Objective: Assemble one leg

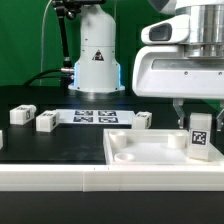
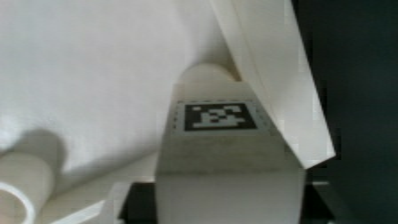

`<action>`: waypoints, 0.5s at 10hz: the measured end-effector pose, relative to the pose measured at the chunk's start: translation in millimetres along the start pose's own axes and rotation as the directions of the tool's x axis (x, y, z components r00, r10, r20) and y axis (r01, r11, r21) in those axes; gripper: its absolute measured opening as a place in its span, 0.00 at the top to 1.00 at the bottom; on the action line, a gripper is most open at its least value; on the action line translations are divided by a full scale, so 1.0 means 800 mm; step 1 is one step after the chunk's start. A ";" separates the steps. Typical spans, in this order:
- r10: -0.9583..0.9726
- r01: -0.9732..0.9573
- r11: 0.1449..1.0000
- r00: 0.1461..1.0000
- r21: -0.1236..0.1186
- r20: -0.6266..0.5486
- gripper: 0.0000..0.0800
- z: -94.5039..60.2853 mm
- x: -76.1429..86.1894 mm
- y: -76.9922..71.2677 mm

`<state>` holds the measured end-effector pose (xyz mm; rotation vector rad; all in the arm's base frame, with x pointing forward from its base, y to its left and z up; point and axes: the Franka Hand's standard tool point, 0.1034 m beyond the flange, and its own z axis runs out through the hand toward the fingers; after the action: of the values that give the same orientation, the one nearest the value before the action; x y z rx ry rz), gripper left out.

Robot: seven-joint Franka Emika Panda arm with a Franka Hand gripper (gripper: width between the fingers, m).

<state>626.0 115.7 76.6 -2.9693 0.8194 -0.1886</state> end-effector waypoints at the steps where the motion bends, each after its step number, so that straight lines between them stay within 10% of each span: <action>1: 0.148 -0.148 0.989 0.989 -0.002 -0.002 0.64 0.000 0.000 0.001; 5: 0.439 -0.440 0.898 0.898 -0.015 -0.016 0.63 0.000 0.000 0.004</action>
Offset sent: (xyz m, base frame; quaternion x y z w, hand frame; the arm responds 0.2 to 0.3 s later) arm -0.0003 0.0028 -0.0129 0.0065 0.0115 0.2672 0.9635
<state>624.2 113.2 75.9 -2.7029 1.4679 -0.1739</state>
